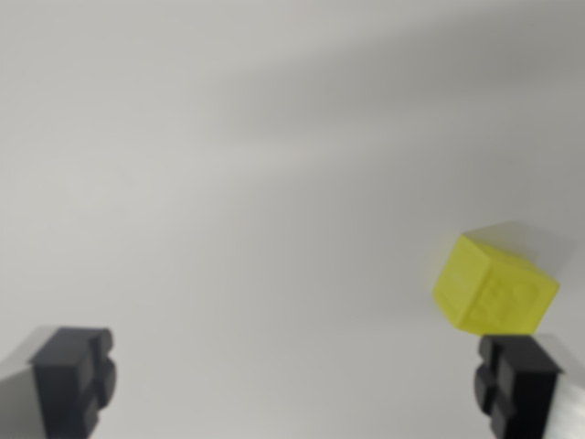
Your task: Pick yellow cube
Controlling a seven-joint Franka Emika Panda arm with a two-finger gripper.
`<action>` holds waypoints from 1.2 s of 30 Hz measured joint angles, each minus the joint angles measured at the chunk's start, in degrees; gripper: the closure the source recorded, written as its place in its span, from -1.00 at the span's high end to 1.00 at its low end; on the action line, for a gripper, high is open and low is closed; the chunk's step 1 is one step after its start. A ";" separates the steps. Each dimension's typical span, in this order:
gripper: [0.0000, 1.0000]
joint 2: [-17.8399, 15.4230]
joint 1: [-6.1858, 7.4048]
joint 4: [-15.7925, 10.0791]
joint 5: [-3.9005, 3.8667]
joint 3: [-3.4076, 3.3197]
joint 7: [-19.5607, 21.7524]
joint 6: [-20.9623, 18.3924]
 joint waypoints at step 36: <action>1.00 4.94 -8.12 -9.31 1.38 0.00 0.34 13.44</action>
